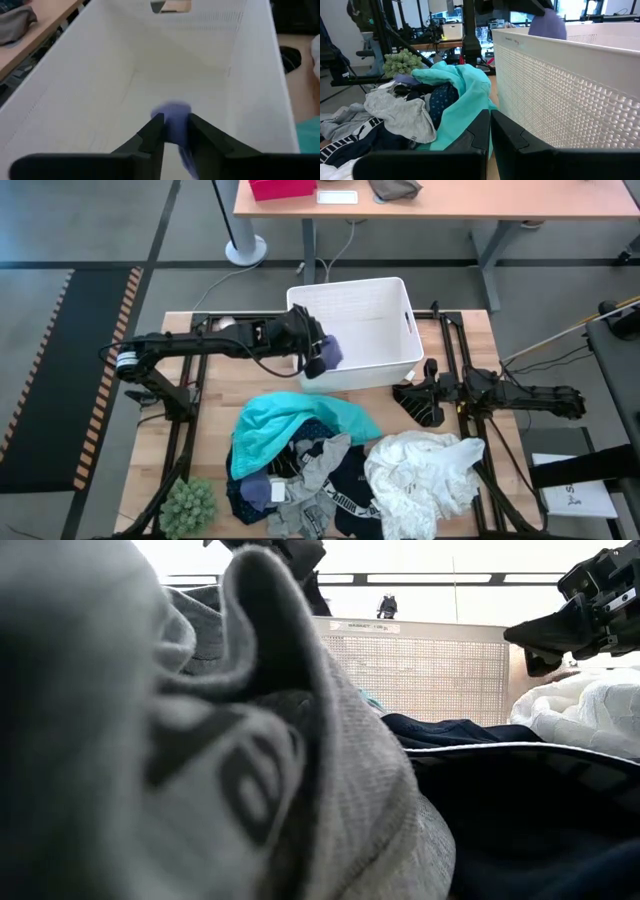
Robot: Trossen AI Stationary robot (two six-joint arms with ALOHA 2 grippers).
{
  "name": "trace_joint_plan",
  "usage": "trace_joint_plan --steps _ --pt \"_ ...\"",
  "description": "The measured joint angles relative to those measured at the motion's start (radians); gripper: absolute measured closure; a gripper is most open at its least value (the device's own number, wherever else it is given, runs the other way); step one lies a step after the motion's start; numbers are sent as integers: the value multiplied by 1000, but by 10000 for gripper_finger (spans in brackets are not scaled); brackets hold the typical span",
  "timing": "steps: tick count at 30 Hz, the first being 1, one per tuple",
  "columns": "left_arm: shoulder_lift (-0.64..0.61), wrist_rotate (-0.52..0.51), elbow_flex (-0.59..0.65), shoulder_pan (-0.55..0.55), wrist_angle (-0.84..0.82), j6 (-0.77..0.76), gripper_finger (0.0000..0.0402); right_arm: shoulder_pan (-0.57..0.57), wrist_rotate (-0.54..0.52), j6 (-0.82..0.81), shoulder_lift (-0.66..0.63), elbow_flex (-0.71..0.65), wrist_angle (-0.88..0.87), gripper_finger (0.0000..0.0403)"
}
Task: Sort clothes
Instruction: Put the purple sock in the bin, then put the gray sock in the bin
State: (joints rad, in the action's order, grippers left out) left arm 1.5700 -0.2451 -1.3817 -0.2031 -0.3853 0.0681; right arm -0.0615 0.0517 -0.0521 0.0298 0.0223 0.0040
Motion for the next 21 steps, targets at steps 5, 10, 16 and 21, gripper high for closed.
trace_joint_plan --steps 5,10,16,21 --pt "0 0 -26 0 1 1 272 0 0 0 0 0 0 403" --pt "0 1 -62 1 -75 1 232 0 0 0 0 0 0 403" --pt "0 1 -170 43 -244 28 274 0 0 0 0 0 0 403" --pt "-2 0 -278 125 -400 18 375 0 0 0 0 0 0 403"
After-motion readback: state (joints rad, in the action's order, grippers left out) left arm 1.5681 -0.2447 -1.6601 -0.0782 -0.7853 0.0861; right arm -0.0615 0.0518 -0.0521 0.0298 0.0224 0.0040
